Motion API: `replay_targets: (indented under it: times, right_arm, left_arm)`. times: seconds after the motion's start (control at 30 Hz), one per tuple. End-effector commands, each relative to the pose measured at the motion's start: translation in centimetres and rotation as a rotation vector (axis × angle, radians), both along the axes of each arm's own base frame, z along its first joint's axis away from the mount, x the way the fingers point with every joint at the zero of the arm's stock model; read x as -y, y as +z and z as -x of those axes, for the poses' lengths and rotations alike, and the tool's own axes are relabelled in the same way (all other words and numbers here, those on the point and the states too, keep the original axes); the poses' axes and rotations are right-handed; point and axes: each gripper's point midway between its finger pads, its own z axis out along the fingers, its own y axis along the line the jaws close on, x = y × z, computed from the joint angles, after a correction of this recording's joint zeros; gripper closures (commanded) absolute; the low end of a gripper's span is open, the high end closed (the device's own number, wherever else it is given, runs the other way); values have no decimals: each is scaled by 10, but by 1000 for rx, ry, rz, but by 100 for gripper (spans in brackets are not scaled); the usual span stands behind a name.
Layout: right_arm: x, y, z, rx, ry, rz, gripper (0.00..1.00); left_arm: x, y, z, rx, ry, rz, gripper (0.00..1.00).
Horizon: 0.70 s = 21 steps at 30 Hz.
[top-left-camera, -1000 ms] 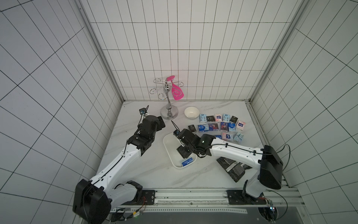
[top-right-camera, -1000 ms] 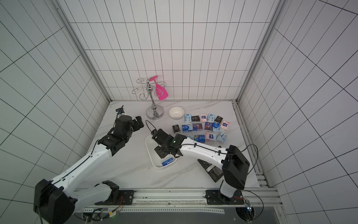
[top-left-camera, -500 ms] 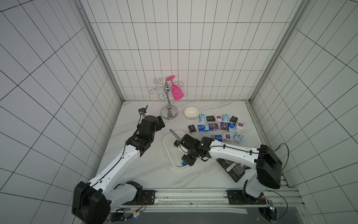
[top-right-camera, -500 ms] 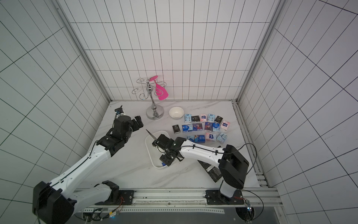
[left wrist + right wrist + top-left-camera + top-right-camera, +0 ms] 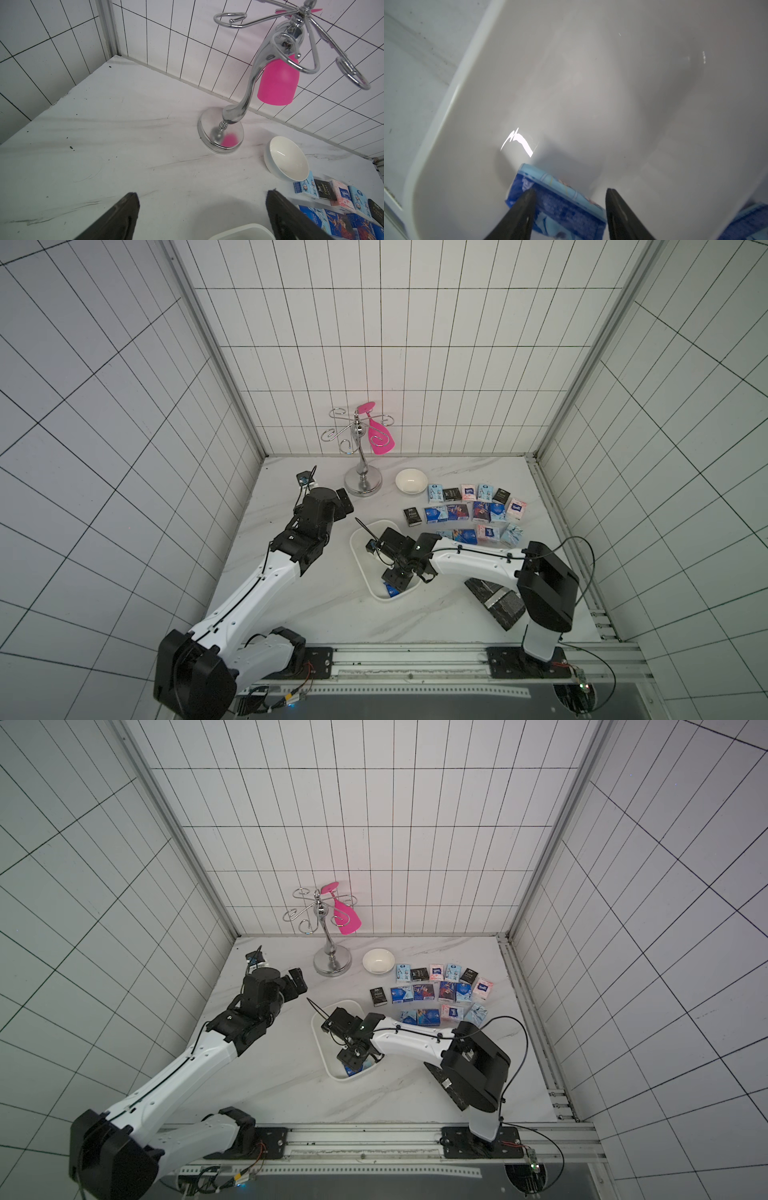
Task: Take the pocket tissues out of the storage box
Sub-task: Pick up the pocket tissues from the storage box.
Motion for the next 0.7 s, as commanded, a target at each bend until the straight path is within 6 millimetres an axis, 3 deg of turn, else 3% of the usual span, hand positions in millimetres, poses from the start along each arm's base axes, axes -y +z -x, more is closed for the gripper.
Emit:
replay_targets:
  times: [0.0,0.13,0.27,0.47,0.67]
  right_arm:
    - [5,-7,-31,44,-88,41,42]
    - [-3,11,-58,74,-153,-24,42]
    - [-5,39,-64,84,-156,-96,42]
    - [9,54,-21,-57,-74,-78,39]
    - [13,45,23,-138,13,-16,36]
  left_arm:
    - [-3,4,3,5,2,-1,1]
    - [-3,3,3,1,1,-2,2]
    - [-3,4,3,4,0,-3,1]
    - [-3,3,3,3,2,-3,1]
    - [-1,0,2,0,-2,6,1]
